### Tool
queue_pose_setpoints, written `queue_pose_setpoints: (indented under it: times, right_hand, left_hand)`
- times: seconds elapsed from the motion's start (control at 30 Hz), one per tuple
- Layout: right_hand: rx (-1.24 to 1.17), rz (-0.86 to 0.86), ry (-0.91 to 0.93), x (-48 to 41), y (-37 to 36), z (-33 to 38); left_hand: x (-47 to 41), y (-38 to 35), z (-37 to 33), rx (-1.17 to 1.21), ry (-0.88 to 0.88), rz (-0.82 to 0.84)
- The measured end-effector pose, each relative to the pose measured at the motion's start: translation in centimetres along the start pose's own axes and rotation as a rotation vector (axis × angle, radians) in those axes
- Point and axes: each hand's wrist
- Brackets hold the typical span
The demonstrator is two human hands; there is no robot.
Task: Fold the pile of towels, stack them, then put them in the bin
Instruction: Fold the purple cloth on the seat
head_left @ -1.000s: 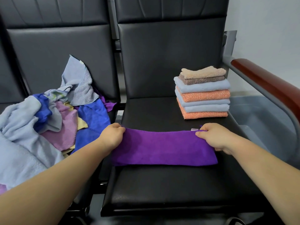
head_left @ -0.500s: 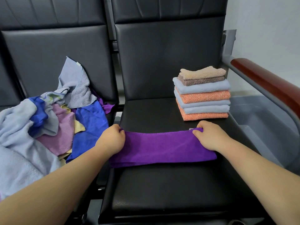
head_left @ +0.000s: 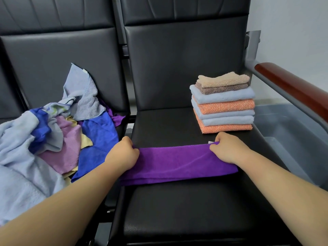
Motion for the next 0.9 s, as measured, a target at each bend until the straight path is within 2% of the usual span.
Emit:
queue_pose_setpoints:
  times: [0.13, 0.3, 0.53, 0.73, 0.8, 0.9]
  right_hand:
    - [0.002, 0.039, -0.011, 0.3, 0.4, 0.4]
    - [0.04, 0.02, 0.033, 0.8, 0.8, 0.4]
    - [-0.133, -0.12, 0.123, 1.4, 2.2, -0.6]
    - [-0.092, -0.113, 0.106, 2.1, 3.0, -0.4]
    - [-0.199, -0.112, 0.086, 2.3, 3.1, -0.2]
    - [-0.492, -0.055, 0.024, 2.6, 3.3, 0.1]
  left_hand:
    - [-0.6, 1.1, -0.1, -0.016, -0.009, 0.13]
    - [-0.7, 2.0, -0.2, 0.055, -0.06, 0.202]
    - [-1.0, 4.4, -0.1, 0.073, -0.169, 0.131]
    - [-0.2, 6.5, -0.4, 0.008, -0.223, 0.158]
    - [0.2, 7.1, -0.6, -0.051, -0.224, 0.163]
    - [0.4, 7.7, -0.7, -0.111, -0.215, 0.175]
Point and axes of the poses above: each hand's wrist, its own x-axis away from the middle knuckle, its own y-axis out of the back of the hand, z = x × y, and after that the axes turned 3 degrees about -y, right-handed
